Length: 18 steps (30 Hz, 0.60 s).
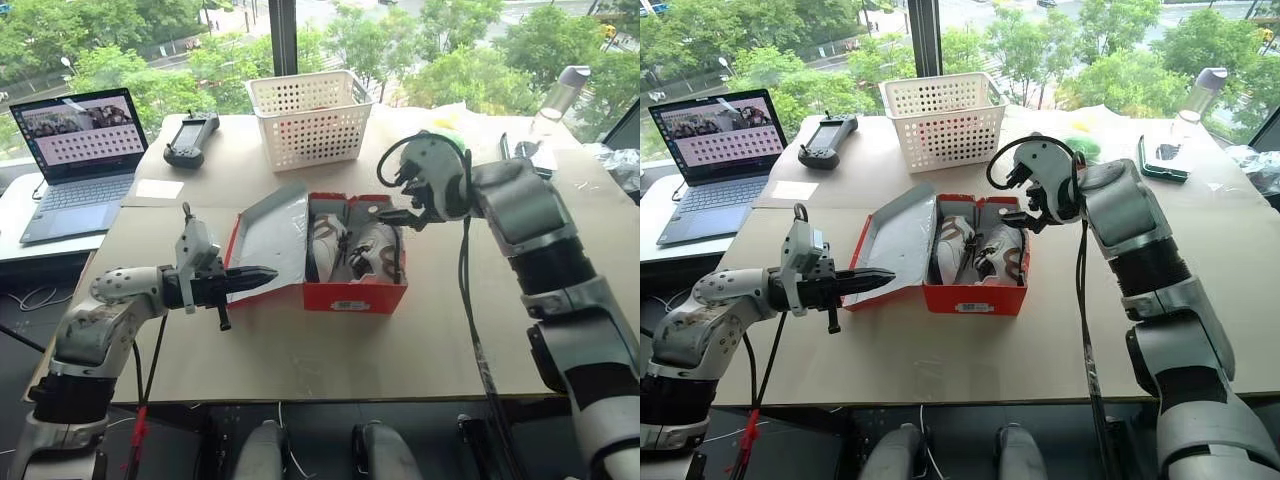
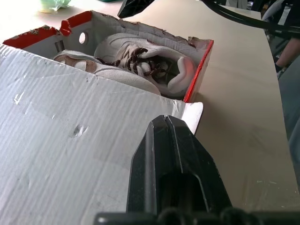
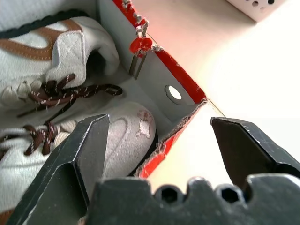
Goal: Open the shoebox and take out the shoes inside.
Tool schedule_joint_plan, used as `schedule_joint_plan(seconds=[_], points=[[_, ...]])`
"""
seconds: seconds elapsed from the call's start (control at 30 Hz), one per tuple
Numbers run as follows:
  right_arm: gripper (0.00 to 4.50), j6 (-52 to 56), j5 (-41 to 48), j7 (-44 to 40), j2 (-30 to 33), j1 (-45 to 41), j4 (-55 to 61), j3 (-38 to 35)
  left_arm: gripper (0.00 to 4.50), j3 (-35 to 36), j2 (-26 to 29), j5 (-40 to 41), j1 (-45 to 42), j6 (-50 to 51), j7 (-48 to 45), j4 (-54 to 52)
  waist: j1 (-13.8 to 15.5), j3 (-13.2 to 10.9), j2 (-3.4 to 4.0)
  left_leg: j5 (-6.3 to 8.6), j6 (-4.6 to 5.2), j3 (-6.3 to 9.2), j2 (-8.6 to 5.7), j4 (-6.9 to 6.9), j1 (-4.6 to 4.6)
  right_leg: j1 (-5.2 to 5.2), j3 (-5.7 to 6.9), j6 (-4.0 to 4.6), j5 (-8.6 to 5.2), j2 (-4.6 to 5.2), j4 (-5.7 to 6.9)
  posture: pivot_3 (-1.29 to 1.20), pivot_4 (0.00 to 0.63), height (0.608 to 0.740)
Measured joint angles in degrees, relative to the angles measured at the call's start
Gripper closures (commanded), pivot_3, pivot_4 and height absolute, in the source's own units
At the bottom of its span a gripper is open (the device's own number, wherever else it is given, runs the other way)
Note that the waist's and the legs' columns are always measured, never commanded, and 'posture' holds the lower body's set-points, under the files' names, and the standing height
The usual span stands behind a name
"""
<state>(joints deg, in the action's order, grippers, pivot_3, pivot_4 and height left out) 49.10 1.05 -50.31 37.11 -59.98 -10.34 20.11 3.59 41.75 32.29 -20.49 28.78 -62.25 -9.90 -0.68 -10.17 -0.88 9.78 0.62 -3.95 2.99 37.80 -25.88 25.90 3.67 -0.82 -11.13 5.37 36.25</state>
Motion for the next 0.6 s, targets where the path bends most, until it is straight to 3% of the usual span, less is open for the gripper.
schedule_joint_plan(seconds=[0.13, 0.33, 0.6], points=[[0.38, -0.77, -0.88, -1.88, 1.55, 4.77, 6.27, 3.29, 4.5, 0.02, -0.02, 0.57, -0.01, 0.1, 0.29, -0.43, -0.1, 0.0, 0.0, 0.0, 0.0, -0.01, 0.0, 0.02, 0.0, 0.05, -0.03, 0.0, 0.0, -0.01, 0.07, 0.0, 0.15, 0.733], [0.38, -1.26, -1.47, -4.25, 3.18, 5.48, 12.35, 4.05, 4.5, 0.01, -0.02, 1.2, -0.05, 0.25, 0.41, -0.46, -0.05, 0.0, 0.0, -0.01, 0.0, -0.01, 0.0, 0.04, 0.0, 0.07, -0.05, 0.0, 0.0, -0.02, 0.08, 0.0, 0.15, 0.733], [0.38, 0.5, -1.59, -2.35, -2.41, 5.76, 13.69, 4.61, 4.5, 0.01, -0.03, 1.51, -0.99, 0.36, 0.97, -0.44, -0.02, 0.0, 0.0, -0.01, -0.01, -0.01, 0.0, 0.05, 0.01, 0.07, -0.05, 0.01, 0.0, -0.02, 0.13, 0.0, 0.15, 0.733]])
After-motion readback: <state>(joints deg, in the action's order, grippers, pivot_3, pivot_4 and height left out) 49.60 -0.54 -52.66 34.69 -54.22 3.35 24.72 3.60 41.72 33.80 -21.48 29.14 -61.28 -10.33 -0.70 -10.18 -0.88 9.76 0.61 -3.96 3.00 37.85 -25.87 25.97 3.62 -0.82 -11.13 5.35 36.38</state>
